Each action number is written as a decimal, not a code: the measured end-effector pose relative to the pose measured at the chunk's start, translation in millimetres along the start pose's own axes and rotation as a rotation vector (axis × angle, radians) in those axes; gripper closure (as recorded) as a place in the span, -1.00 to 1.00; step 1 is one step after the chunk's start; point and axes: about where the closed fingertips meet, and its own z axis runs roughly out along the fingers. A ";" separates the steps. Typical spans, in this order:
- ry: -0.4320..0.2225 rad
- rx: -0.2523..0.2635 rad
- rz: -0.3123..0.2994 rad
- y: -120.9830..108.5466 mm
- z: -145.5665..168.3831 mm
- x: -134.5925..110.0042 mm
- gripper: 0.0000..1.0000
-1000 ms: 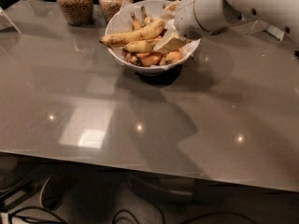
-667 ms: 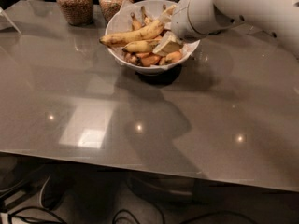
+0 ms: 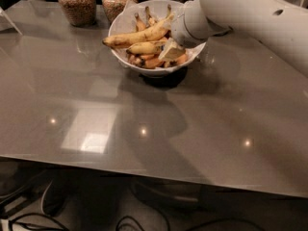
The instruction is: Pick banana from white bowl
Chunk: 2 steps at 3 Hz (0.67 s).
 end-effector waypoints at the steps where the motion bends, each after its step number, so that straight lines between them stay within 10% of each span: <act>1: 0.029 -0.002 0.011 -2.2 12.4 7.2 -0.18; 2: 0.053 -0.012 0.039 -2.8 24.3 16.4 -0.18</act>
Offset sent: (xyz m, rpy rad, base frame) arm 0.0352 -0.0142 -0.0356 -0.0119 0.0706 -0.1041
